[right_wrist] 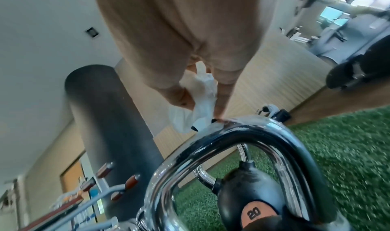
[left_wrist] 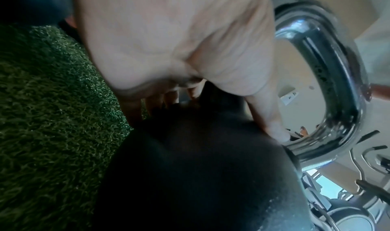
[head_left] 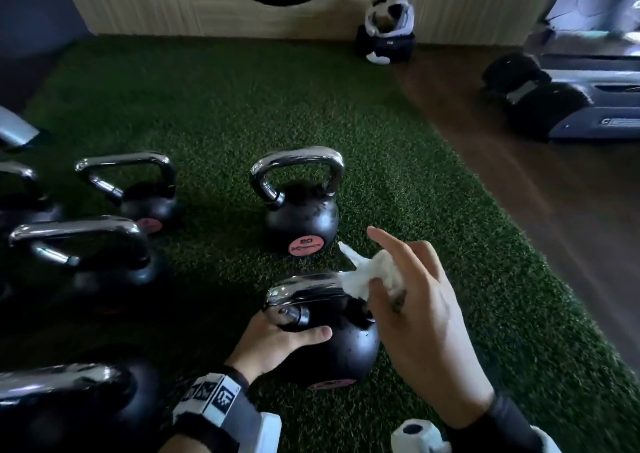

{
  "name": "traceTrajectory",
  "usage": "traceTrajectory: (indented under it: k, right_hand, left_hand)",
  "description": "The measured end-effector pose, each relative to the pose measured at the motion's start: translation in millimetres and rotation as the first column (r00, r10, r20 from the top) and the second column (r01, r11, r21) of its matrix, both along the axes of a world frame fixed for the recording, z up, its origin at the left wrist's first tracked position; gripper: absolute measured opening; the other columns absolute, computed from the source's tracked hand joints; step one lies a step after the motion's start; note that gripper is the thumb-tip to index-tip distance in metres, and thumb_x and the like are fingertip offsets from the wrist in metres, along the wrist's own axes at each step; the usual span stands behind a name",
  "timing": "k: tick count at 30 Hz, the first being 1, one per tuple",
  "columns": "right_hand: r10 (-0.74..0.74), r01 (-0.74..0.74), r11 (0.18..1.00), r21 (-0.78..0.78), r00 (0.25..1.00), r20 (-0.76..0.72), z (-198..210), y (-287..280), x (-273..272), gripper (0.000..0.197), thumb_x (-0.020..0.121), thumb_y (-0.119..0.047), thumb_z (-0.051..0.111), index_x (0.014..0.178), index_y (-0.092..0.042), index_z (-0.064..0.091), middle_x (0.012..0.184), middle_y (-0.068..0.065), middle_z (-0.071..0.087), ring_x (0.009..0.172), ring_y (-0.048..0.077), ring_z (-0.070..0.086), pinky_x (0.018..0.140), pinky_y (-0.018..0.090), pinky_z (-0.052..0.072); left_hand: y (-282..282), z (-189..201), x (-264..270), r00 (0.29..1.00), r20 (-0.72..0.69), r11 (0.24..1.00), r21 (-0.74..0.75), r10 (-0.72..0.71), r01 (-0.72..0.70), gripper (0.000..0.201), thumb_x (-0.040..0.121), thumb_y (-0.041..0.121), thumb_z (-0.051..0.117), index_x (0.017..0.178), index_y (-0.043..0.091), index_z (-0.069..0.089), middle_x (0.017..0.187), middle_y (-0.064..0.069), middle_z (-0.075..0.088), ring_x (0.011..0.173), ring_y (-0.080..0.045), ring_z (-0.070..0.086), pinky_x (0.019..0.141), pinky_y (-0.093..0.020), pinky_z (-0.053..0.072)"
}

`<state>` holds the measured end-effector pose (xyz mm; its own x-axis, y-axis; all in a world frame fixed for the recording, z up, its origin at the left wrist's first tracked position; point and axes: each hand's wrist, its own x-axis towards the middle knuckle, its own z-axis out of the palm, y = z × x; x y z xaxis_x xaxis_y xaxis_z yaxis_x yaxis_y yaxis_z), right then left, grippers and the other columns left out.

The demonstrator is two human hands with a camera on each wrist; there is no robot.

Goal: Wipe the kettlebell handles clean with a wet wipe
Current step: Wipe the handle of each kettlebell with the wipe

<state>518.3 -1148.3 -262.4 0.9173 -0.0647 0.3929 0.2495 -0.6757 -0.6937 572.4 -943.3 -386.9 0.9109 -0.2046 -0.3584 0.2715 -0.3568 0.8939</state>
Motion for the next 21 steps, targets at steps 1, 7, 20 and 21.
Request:
traceTrajectory:
  k: [1,7,20,21]
  right_hand:
    - [0.025,-0.025,0.999,-0.028,1.000,0.012,-1,3,2,0.060,0.090,0.003,0.066,0.145,-0.018,0.054,0.117,-0.009,0.057,0.102,-0.002,0.056,0.090,0.005,0.041]
    - [0.024,0.017,0.966,-0.259,0.988,0.155,-11,25,10,0.039,0.084,0.004,0.074,0.119,-0.011,0.075,0.122,-0.002,0.071,0.112,0.020,0.063,0.095,0.039,0.055]
    - [-0.072,0.113,0.968,-0.224,0.981,0.181,-44,13,-8,0.059,0.073,0.025,0.063,0.124,-0.002,0.073,0.136,0.009,0.068,0.131,0.023,0.062,0.108,0.032,0.048]
    - [-0.048,0.096,0.968,-0.233,0.978,0.202,-44,16,-8,0.053,0.078,0.020,0.060,0.124,-0.002,0.073,0.136,0.008,0.067,0.132,0.022,0.061,0.109,0.032,0.048]
  left_hand:
    - [0,0,-1,1.000,0.003,1.000,-0.009,-0.003,0.003,0.040,0.061,0.040,0.096,0.097,0.031,0.083,0.100,0.019,0.079,0.101,0.005,0.071,0.099,-0.022,0.051]
    - [2,-2,10,0.998,0.017,0.998,-0.001,-0.057,0.057,0.049,0.061,0.040,0.098,0.106,0.037,0.077,0.104,0.024,0.077,0.101,0.009,0.069,0.094,-0.020,0.051]
    - [5,-12,10,0.996,0.046,0.997,0.016,-0.070,0.070,0.068,0.047,0.070,0.091,0.110,0.057,0.070,0.111,0.030,0.073,0.112,0.006,0.066,0.110,-0.031,0.048]
    - [4,-13,9,0.997,0.042,0.998,0.021,-0.065,0.064,0.067,0.046,0.073,0.090,0.109,0.056,0.072,0.109,0.029,0.074,0.112,0.006,0.066,0.109,-0.032,0.049]
